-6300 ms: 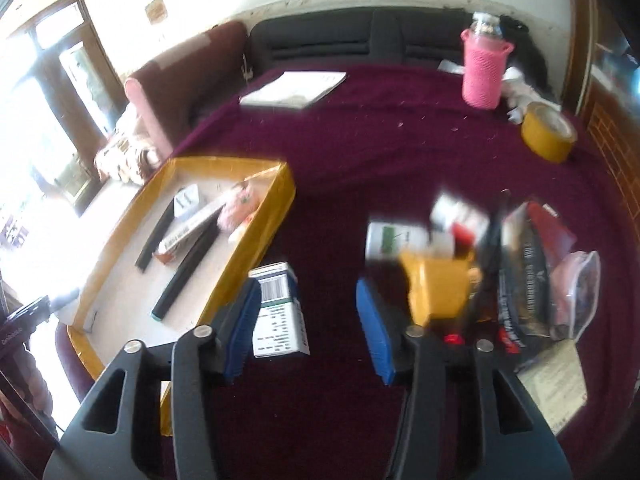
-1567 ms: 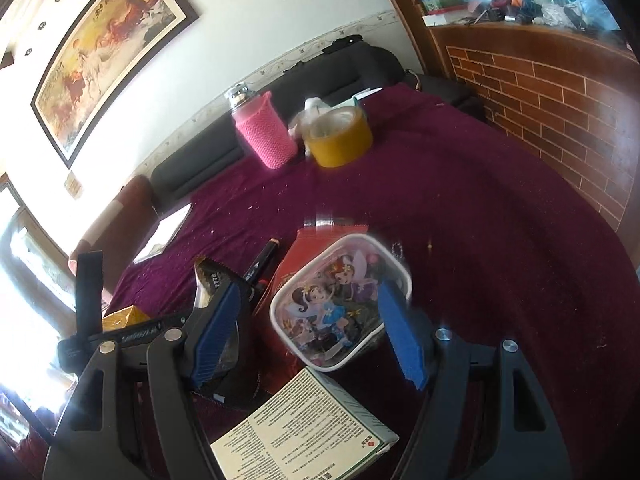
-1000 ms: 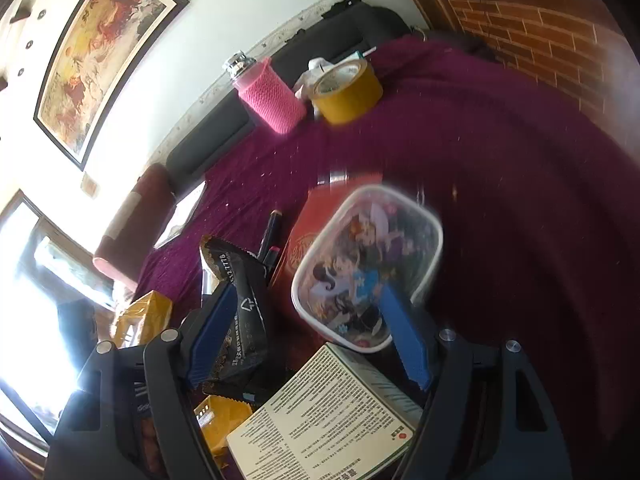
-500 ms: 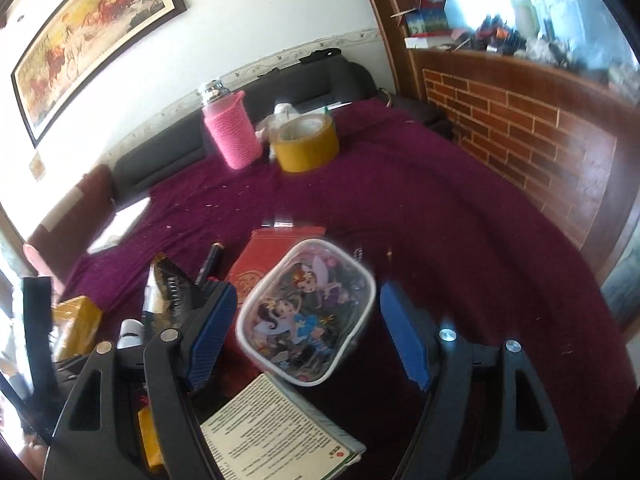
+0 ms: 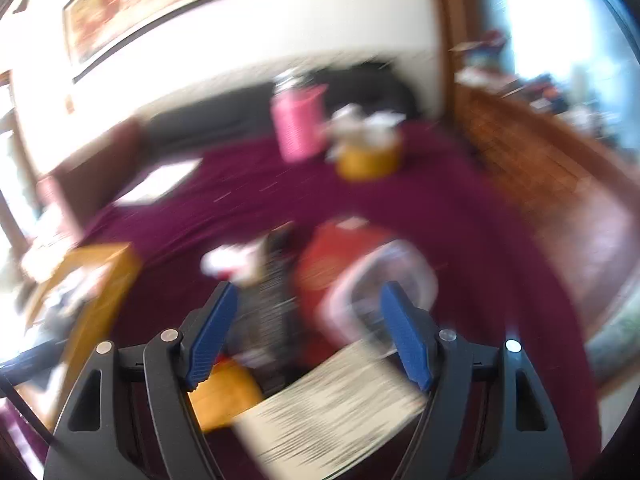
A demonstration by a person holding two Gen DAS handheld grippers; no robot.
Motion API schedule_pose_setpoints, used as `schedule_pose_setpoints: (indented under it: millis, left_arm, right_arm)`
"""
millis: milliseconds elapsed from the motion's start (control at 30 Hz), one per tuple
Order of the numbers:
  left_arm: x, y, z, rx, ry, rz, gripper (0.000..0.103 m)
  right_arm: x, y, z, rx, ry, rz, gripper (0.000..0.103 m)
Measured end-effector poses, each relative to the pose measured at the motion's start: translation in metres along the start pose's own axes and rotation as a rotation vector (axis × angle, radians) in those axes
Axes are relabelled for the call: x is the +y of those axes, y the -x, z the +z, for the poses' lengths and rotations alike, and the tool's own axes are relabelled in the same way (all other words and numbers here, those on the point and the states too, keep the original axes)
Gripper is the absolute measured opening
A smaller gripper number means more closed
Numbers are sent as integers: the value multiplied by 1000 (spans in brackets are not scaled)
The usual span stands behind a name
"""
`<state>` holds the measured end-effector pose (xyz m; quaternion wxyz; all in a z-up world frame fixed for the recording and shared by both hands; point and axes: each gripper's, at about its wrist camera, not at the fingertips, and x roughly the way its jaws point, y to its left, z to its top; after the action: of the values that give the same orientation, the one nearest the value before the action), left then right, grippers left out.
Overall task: Organize objects
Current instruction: 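Hold the white bottle with the left gripper while the right grasps the red-label pill bottle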
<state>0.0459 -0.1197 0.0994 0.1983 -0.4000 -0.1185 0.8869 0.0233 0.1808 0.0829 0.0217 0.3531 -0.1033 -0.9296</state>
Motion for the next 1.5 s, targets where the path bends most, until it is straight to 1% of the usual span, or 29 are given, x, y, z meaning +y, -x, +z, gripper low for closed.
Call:
schedule_pose_setpoints:
  millis: [67,100,133,167,200,233,267,300,333,400,467,500,600,633,733,833,867,900,933,967,1033,1100,1200,1267,1367,1433,1500]
  left_arm:
    - [12,8,-3,-24,26,-10,29]
    - [19,13,-5,-35,43,-19,29]
    - [24,17,-8,-44,60,-28,29]
    - [31,20,-10,-50,76,-37,29]
    - [35,23,-12,-53,84,-39,29]
    - [39,24,-13,-54,89,-37,29]
    - [43,26,-15,-54,90,-32,29]
    - [47,29,-18,-56,92,-31,29]
    - [51,32,-20,-59,98,-30,29]
    - [63,41,-25,-69,113,-17,29]
    - [75,51,-28,-84,129,7,29]
    - [83,57,-30,-89,139,21,29]
    - [102,65,-33,-99,176,60,29]
    - [107,67,-34,-98,187,68,29]
    - [115,66,-34,-95,209,87,29]
    - [117,62,-33,-89,217,93,29]
    - [116,60,-32,-86,217,96,29]
    - [117,59,-32,-82,217,98,29]
    - [116,57,-31,-78,216,99,29]
    - [117,56,-30,-75,215,100,29]
    - [117,53,-29,-69,214,102,29]
    - [118,50,-28,-63,217,98,29]
    - [118,47,-30,-54,223,92,29]
    - [118,47,-31,-53,221,93,29]
    - [116,48,-34,-51,219,96,29]
    - [116,48,-36,-50,219,98,29]
    - [115,47,-38,-46,221,95,29]
  right_arm:
    - [16,-3,-2,135,-17,178,74]
    - [22,-4,-5,182,-41,257,74]
    - [27,-5,-8,215,-62,308,74]
    - [31,-8,-9,243,-80,332,74]
    - [36,-12,-5,255,-86,325,74]
    - [41,-16,2,252,-72,293,74]
    - [48,-20,8,243,-41,254,74]
    - [57,-29,20,249,23,206,74]
    - [69,-43,29,274,89,158,74]
    - [82,-76,48,329,182,52,74]
    - [88,-109,61,417,234,-18,74]
    - [89,-124,67,437,262,-56,74]
    - [96,-161,76,514,340,-67,74]
    - [97,-167,78,528,359,-74,73]
    - [105,-185,74,529,479,-135,73]
    - [109,-201,68,555,536,-148,71]
    - [109,-205,67,564,544,-155,64]
    - [107,-209,63,578,545,-163,54]
    - [106,-211,61,589,543,-170,50]
    - [105,-211,61,590,533,-167,47]
    - [101,-209,61,595,502,-150,46]
    - [99,-206,58,589,496,-154,40]
    - [94,-196,54,574,455,-139,37]
    - [90,-186,54,545,420,-114,35]
    - [84,-161,59,490,350,-55,26]
    - [83,-142,61,447,315,-9,26]
    - [87,-130,59,408,303,-6,26]
